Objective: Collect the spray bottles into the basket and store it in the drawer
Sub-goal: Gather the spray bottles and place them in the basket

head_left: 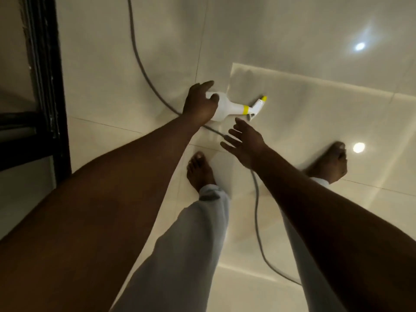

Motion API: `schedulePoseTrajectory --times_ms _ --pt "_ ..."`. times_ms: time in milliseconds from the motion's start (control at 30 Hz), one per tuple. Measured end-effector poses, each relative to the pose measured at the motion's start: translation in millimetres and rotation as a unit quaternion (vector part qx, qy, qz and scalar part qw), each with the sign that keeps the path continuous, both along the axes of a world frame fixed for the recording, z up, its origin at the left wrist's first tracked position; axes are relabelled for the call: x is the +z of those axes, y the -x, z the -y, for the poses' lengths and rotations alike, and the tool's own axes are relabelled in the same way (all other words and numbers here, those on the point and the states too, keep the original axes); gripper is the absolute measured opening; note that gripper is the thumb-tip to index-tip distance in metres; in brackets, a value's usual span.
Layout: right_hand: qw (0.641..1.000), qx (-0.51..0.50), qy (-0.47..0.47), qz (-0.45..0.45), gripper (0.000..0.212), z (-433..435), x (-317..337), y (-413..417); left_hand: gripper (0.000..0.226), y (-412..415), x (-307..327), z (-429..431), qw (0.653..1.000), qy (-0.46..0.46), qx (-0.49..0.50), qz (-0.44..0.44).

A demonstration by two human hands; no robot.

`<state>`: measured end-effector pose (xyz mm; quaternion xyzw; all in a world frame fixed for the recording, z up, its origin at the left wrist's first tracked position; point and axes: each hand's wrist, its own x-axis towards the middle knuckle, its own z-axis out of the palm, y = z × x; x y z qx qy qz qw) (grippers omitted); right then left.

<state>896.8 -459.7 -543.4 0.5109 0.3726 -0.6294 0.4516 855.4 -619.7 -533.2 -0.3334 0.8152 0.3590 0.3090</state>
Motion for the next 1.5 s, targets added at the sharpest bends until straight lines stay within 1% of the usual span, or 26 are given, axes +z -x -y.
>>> schedulePoseTrajectory --times_ms 67,100,233,333,533,667,767,867,967,1067,1200,1333,1433,1500 --pt "1.0 -0.026 0.001 0.004 0.055 18.1 -23.6 3.6 0.052 10.0 -21.4 2.4 1.0 -0.014 0.005 0.011" --pt "0.999 -0.035 0.003 0.002 0.059 26.3 -32.8 6.3 0.051 13.0 -29.6 3.2 1.0 -0.02 0.003 0.015" --pt "0.998 -0.056 -0.003 -0.012 0.056 46.0 -50.1 18.3 0.045 10.3 -44.3 5.9 0.999 -0.042 -0.003 0.026" --pt "0.997 -0.075 0.012 -0.027 0.053 45.3 -44.1 23.4 0.043 2.2 -39.5 6.3 0.998 -0.055 0.029 0.015" --pt "0.994 -0.066 0.024 -0.087 0.047 12.9 -2.4 29.3 0.04 -1.0 -0.4 -7.6 0.994 -0.086 0.057 -0.034" --pt "0.988 -0.066 -0.005 -0.137 0.042 -26.2 43.0 33.0 0.036 8.0 39.4 -36.5 0.991 -0.115 0.049 -0.053" --pt "0.983 -0.087 -0.029 -0.162 0.037 -58.9 79.3 35.8 0.035 19.0 70.6 -69.5 0.99 -0.127 0.034 -0.052" --pt "0.976 -0.099 -0.053 -0.188 0.037 -98.1 116.6 43.1 0.042 37.8 101.7 -110.9 0.989 -0.137 0.005 -0.045" --pt "0.967 -0.136 -0.068 -0.206 0.038 -152.1 146.4 51.2 0.048 59.0 133.5 -166.0 0.986 -0.156 -0.039 -0.042" --pt "0.957 -0.17 -0.084 -0.218 0.036 -206.2 163.7 57.8 0.049 77.3 154.4 -219.8 0.98 -0.174 -0.08 -0.046" --pt "0.946 -0.212 -0.114 -0.219 0.031 -283.0 179.4 63.9 0.057 96.8 176.5 -299.2 0.972 -0.201 -0.112 -0.039" --pt "0.933 -0.242 -0.164 -0.209 0.03 -354.0 192.0 65.2 0.057 109.5 187.4 -374.4 0.965 -0.217 -0.147 -0.025" --pt "0.923 -0.251 -0.201 -0.21 0.041 -408.2 200.2 62.7 0.055 113.5 193.7 -431.9 0.96 -0.23 -0.158 -0.015" --pt "0.918 -0.255 -0.214 -0.215 0.044 -439.1 204.1 61.2 0.053 113.0 197.5 -464.7 0.957 -0.235 -0.168 -0.01"
